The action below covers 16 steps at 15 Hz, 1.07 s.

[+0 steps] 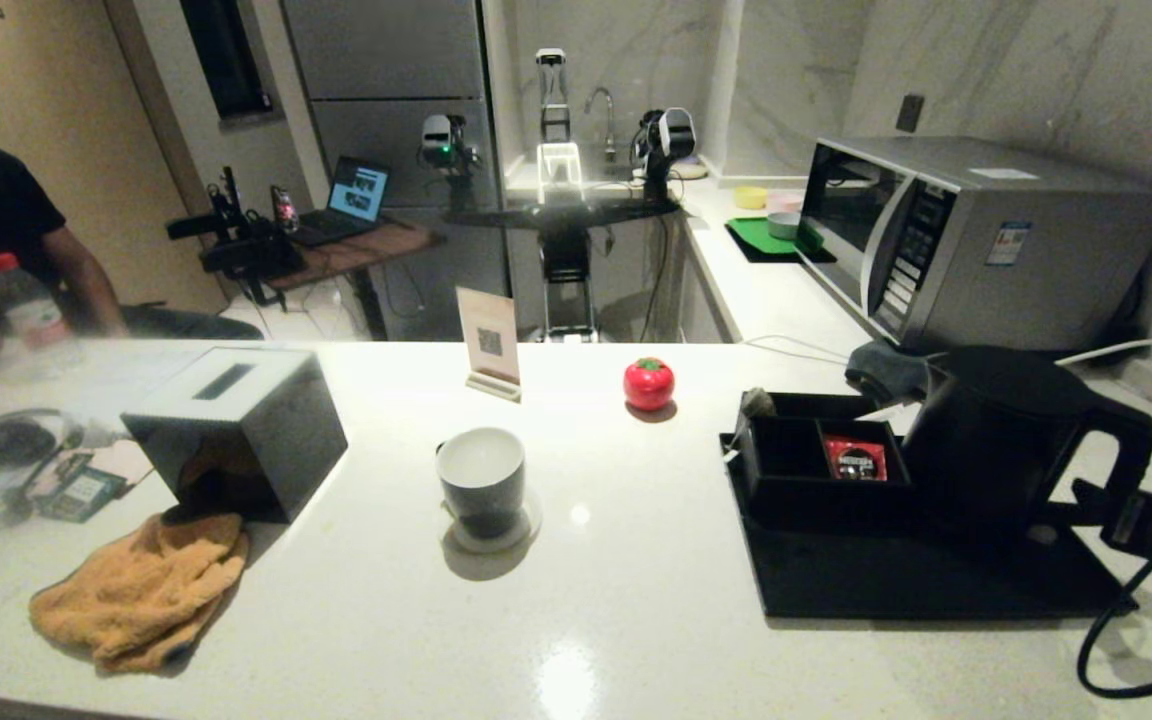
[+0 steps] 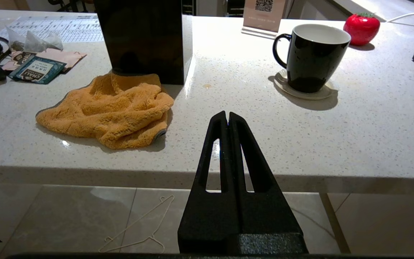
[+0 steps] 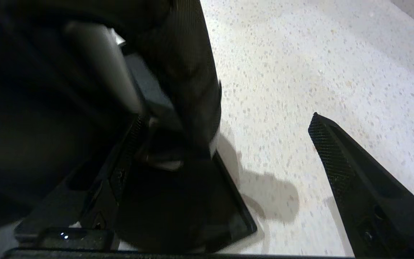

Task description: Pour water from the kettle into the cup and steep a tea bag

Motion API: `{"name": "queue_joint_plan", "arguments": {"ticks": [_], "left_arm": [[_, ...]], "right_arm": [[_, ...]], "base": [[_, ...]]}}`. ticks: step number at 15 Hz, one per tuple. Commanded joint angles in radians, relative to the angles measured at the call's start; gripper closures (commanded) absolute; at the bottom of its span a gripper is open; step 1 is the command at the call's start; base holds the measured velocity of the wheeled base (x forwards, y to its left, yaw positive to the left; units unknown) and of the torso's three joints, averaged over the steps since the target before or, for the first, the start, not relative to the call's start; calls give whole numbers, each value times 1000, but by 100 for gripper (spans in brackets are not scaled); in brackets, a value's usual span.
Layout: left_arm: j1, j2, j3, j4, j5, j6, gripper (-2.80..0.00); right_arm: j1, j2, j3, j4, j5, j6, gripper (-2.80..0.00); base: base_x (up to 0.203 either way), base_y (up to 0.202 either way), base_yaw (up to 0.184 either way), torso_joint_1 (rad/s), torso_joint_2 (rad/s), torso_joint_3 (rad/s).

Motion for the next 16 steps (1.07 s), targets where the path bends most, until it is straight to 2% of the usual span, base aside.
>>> {"name": "queue_joint_plan", "arguments": {"ticks": [1,16], "left_arm": [[0,0,0,0,0,-1,0],[0,0,0,0,0,-1,0]], "right_arm": [[-1,41,-29,-8,-25,-9,-280],[-1,182,-141,-115,-40,-10,-280]], "base": [[0,0,0,0,0,0],[0,0,0,0,0,0]]}}
